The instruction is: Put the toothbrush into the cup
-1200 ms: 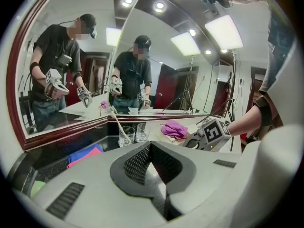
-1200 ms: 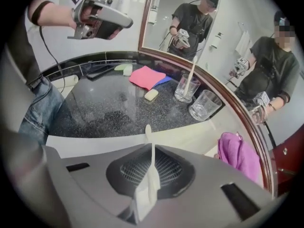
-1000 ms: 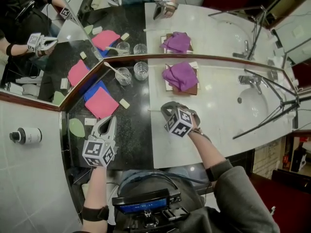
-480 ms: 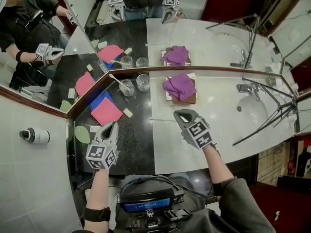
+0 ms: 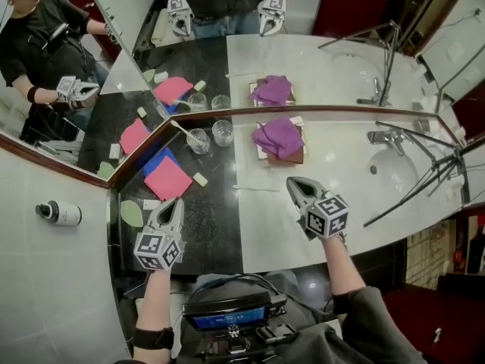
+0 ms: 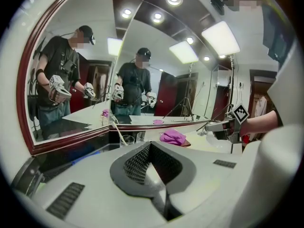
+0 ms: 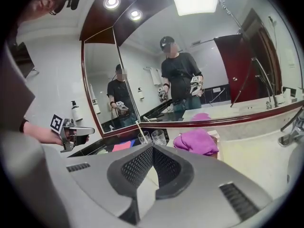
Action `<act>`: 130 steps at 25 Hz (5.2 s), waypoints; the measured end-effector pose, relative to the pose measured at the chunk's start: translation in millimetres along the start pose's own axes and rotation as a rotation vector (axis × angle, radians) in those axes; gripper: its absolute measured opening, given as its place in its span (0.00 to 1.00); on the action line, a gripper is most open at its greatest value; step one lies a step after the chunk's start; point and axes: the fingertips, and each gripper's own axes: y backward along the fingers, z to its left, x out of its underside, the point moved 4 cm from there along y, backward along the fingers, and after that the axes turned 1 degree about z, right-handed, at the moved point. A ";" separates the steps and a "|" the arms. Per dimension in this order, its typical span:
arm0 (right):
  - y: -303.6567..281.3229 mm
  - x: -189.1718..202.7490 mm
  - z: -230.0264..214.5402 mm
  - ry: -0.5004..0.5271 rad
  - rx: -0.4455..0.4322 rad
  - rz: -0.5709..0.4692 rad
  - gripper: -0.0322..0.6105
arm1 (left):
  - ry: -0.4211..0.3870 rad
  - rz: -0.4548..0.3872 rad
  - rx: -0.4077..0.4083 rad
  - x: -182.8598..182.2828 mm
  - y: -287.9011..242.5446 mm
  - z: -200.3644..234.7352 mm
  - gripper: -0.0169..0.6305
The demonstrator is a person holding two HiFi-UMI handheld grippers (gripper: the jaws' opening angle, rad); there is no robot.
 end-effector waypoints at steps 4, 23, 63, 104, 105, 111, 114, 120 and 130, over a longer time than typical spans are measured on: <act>1.3 5.4 -0.8 0.005 0.005 0.010 0.05 | -0.030 0.001 0.005 -1.6 0.5 -4.7 0.03; -89.9 4.5 29.6 0.167 -0.053 0.107 0.12 | -0.010 0.008 -0.057 2.9 1.2 14.6 0.03; -420.5 -48.5 115.1 0.560 -0.097 0.292 0.11 | 0.077 0.025 -0.110 46.5 -23.1 119.0 0.03; -147.4 -46.2 40.0 -0.038 0.080 -0.011 0.11 | -0.015 0.024 0.044 26.3 -38.5 19.3 0.03; -137.2 -38.1 33.0 -0.082 0.098 -0.014 0.11 | -0.020 0.027 0.054 26.2 -40.9 14.6 0.03; -81.3 18.0 -3.3 -0.393 0.210 -0.062 0.11 | -0.052 0.040 0.109 25.8 -53.8 -10.9 0.03; -63.9 44.8 -11.9 -0.526 0.245 -0.096 0.11 | -0.065 0.049 0.135 26.7 -57.6 -21.0 0.03; -49.6 94.8 -13.5 -0.754 0.297 -0.148 0.11 | -0.090 0.066 0.172 30.4 -58.1 -32.5 0.03; -59.4 157.9 -11.3 -1.119 0.395 -0.261 0.11 | -0.100 0.071 0.155 33.9 -40.0 -20.2 0.03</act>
